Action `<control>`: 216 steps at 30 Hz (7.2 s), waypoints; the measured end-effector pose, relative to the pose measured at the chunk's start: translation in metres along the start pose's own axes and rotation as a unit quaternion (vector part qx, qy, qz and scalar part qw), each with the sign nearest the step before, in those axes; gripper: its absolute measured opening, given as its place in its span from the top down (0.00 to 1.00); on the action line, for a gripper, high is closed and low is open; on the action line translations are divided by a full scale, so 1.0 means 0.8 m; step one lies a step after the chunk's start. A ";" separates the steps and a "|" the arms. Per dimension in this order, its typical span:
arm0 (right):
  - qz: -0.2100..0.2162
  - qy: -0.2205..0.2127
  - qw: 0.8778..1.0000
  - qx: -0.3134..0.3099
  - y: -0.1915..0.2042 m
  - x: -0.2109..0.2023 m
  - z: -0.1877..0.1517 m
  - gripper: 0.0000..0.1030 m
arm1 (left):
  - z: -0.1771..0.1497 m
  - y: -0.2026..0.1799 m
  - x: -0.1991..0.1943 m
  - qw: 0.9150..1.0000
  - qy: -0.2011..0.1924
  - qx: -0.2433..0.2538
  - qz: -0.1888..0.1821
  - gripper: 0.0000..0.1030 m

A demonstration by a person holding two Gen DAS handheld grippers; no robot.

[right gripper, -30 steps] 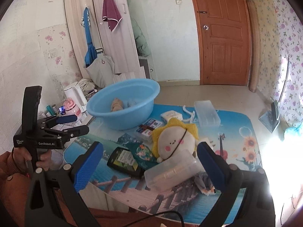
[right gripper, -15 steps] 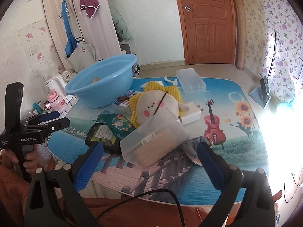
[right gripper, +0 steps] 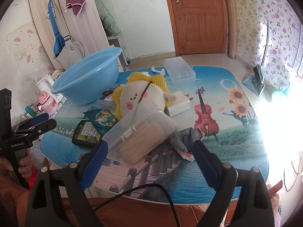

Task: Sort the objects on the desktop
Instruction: 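Withdraw both grippers from the basin back over the table, then grasp the black MENS box with the left gripper while the right gripper grasps the grey crumpled pouch, then carry the black box and the grey pouch over the blue basin with both grippers, then open both grippers to drop the black box and grey pouch into the basin, then grasp the clear cotton-swab box with the right gripper while the left gripper withdraws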

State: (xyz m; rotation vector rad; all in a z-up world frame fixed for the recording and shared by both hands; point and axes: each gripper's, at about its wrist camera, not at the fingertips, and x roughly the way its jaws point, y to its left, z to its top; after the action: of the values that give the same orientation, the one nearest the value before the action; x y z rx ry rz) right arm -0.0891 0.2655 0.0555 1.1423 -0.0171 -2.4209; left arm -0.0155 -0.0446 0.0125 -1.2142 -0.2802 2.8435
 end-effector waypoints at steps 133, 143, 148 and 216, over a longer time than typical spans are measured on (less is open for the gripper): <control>0.050 -0.058 0.996 -0.050 0.048 -0.006 0.105 0.68 | 0.079 -0.049 -0.004 0.999 -0.027 0.026 0.004 0.13; 0.088 -0.054 0.991 -0.088 0.097 0.015 0.133 0.68 | 0.102 -0.020 0.003 0.999 -0.037 0.010 0.005 0.14; 0.101 -0.049 0.989 -0.098 0.117 0.032 0.149 0.68 | 0.116 -0.005 0.012 0.999 -0.042 0.003 0.011 0.14; 0.077 0.016 0.995 -0.065 0.082 0.046 0.105 0.66 | 0.057 -0.035 0.020 0.999 0.028 0.020 0.018 0.08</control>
State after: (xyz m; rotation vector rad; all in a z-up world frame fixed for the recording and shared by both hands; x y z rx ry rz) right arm -0.1446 0.1764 0.0975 1.0799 0.0589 -2.2340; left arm -0.0607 -0.0222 0.0370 -1.3029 -0.2012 2.8257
